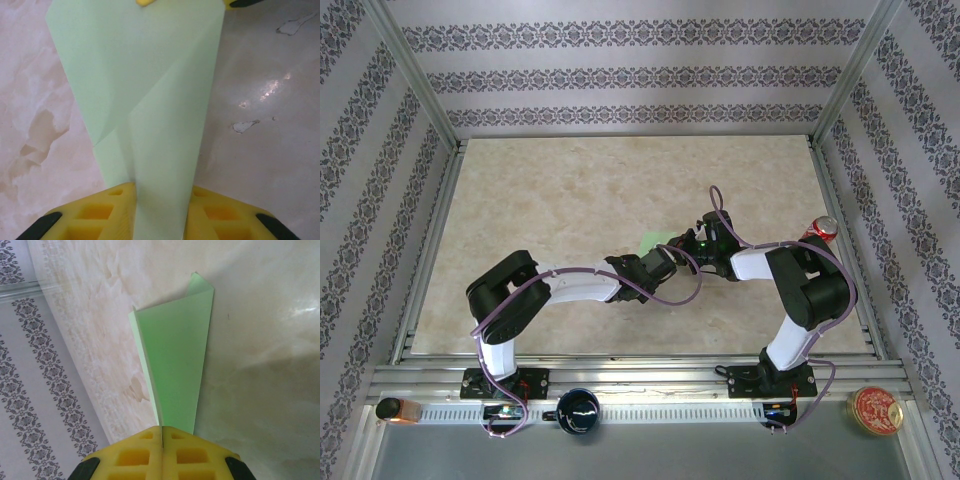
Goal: Fold a paper plane with a square sheet of paper (pick it up from the middle)
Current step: Fold the wing for the fifth time at the center of the table.
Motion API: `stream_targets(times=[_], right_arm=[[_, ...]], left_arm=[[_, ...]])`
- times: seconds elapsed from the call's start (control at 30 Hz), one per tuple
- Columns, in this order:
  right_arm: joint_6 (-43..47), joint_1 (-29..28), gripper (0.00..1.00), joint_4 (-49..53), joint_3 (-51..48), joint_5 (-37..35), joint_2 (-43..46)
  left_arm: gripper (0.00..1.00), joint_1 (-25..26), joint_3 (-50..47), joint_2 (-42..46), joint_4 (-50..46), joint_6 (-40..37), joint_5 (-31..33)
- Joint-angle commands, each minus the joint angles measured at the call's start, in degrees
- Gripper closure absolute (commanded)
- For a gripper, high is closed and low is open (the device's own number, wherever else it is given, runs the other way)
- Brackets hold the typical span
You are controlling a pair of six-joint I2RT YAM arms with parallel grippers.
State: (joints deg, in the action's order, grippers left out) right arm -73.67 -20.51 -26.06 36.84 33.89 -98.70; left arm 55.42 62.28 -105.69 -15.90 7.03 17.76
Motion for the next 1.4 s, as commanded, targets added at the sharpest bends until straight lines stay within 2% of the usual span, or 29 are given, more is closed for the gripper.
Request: stream_targets(times=[0.0,0.2,0.43,0.7,1.0,1.07,1.13,1.37], right_arm=[[-0.4,-0.5,0.96,-0.9,0.5,0.5,1.1],[-0.6,-0.5,0.96,-1.1,0.0,-0.3,1.4],[-0.9,-0.5,0.96,-1.6,0.0,0.0,1.1],[-0.9,-0.5,0.96,-1.4,0.2,0.1,1.3],[-1.0,-0.6,0.95,-1.4,0.3,0.4,1.2],[-1.0,-0.6,0.95,-1.4,0.2,0.4,1.2],[-1.0,-0.5,0.96,-1.4,0.2,0.5,1.2],[-0.9,-0.6,0.96,-1.5,0.1,0.4,1.3]], left_arm=[[0.70,0.7,0.1,2.2,1.5,-0.9,-0.4],[0.66,1.3,-1.3,3.4,3.2,-2.3,0.3],[0.65,1.7,-1.9,3.6,3.2,-2.3,0.7],[0.73,1.9,-1.2,2.0,2.7,-3.0,1.2],[0.73,1.9,-0.4,0.8,2.1,-3.2,1.4],[0.75,1.9,-0.2,0.6,2.0,-3.1,1.4],[0.82,1.9,-0.4,0.7,2.2,-2.9,1.5],[0.87,1.9,0.0,0.1,1.9,-3.0,1.8]])
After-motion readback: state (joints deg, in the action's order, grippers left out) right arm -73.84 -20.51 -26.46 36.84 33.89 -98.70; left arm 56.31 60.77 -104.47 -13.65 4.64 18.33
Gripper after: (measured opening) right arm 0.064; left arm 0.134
